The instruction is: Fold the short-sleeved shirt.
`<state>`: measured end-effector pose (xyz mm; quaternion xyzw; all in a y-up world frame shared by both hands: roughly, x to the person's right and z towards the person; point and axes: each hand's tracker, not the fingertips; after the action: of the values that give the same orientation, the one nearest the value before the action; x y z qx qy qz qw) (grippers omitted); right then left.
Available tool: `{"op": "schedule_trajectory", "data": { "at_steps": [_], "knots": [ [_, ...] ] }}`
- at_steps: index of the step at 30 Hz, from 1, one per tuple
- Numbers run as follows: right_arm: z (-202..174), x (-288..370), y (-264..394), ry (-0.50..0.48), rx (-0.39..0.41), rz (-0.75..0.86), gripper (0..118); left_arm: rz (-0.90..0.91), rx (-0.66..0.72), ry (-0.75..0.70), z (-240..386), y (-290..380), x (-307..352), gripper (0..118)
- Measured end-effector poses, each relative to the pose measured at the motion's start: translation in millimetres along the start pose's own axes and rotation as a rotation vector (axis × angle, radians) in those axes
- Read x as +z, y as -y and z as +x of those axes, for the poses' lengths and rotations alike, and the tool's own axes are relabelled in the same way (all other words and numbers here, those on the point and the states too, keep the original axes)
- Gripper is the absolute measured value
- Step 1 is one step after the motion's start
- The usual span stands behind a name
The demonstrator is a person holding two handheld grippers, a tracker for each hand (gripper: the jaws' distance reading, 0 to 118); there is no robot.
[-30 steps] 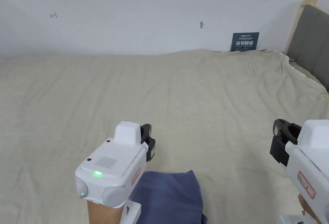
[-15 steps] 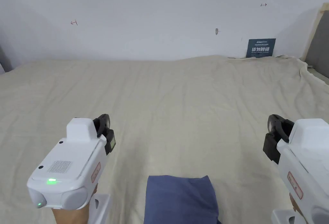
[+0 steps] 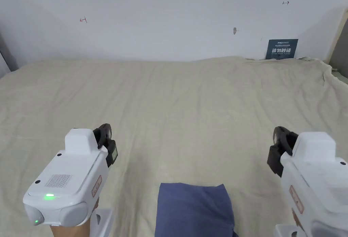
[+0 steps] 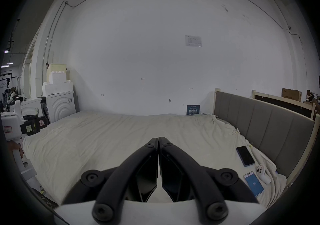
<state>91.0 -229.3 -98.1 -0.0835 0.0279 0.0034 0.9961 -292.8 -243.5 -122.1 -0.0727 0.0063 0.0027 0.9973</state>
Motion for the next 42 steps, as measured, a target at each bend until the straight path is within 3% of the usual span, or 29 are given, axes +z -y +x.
{"op": "schedule_trajectory", "data": {
  "at_steps": [17,26,33,36,38,42],
  "knots": [
    [-88,-62,121,-0.105,0.004,-0.302,0,-0.102,0.031,-0.003,-22,31,-9,0],
    [-105,-76,167,-0.113,0.007,-0.44,0,-0.193,0.06,0.016,-25,61,-19,0],
    [-100,-77,201,-0.043,-0.006,-0.486,0,-0.287,0.109,0.068,-14,83,-22,0],
    [-104,-76,204,-0.044,0.061,-0.459,0,-0.36,0.15,0.106,-7,97,-27,9],
    [-98,-79,213,-0.044,0.071,-0.454,0,-0.437,0.165,0.133,-1,107,-32,22],
    [-88,-82,220,-0.05,0.033,-0.454,0,-0.592,0.182,0.2,15,128,-44,72]
  ]
}}
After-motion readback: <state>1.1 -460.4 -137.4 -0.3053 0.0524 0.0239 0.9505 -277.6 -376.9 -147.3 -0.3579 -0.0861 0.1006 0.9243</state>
